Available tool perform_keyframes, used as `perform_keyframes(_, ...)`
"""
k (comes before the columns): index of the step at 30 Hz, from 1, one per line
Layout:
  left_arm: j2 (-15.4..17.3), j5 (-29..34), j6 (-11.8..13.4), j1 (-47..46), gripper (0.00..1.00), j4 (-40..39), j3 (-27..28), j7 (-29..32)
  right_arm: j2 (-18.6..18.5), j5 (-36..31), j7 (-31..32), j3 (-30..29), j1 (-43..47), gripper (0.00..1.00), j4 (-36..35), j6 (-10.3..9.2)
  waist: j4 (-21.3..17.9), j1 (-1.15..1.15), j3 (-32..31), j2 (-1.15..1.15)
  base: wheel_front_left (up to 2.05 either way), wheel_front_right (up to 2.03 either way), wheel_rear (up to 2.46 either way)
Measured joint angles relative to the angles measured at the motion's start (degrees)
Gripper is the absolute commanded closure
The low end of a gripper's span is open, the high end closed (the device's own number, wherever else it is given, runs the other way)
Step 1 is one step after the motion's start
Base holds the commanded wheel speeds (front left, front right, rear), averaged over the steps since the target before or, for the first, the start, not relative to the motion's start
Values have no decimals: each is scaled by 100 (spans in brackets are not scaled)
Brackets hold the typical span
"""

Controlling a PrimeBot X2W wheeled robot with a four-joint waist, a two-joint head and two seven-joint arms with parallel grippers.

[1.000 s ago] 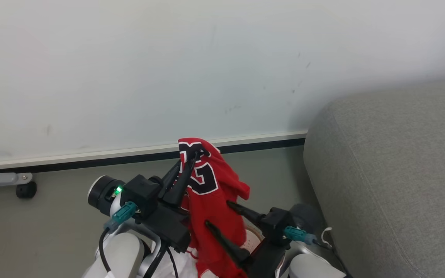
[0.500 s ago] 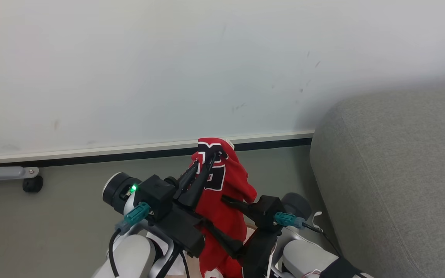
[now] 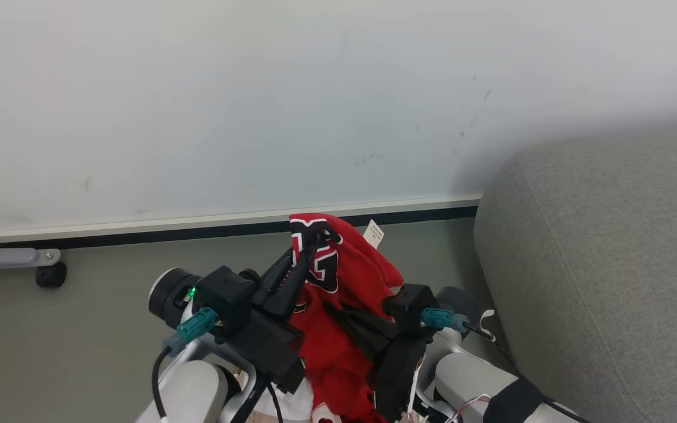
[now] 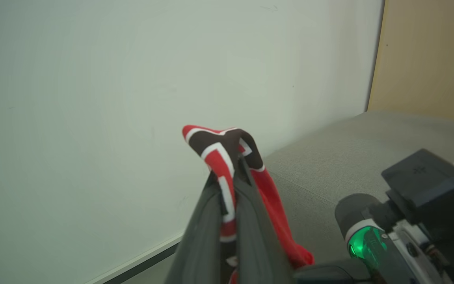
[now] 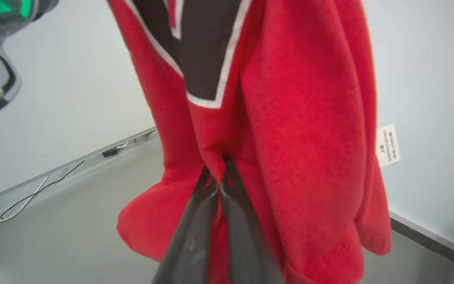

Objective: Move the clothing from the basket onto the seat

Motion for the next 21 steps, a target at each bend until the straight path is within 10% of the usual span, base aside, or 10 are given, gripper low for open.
perform_keyframes(16, 146, -165, 213, 248, 81, 64, 385, 32, -213, 310, -3, -713, -20, 100, 91, 1, -319, 0, 91, 0, 0, 0, 0)
perform_keyframes(18, 148, -170, 242, 296, 63, 64, 428, 31, -258, 310, -4, -787, -20, 100, 36, 2, -359, 0, 98, 0, 0, 0, 0)
perform_keyframes(19, 148, -171, 245, 320, 7, 66, 438, 31, -272, 313, -11, -832, -20, 100, 9, 2, -379, 0, 101, 0, 0, 0, 0)
perform_keyframes(21, 154, -190, 287, 328, 0, 65, 477, -7, -325, 333, -12, -916, -20, 100, -22, 2, -420, 0, 108, 0, 0, 0, 0)
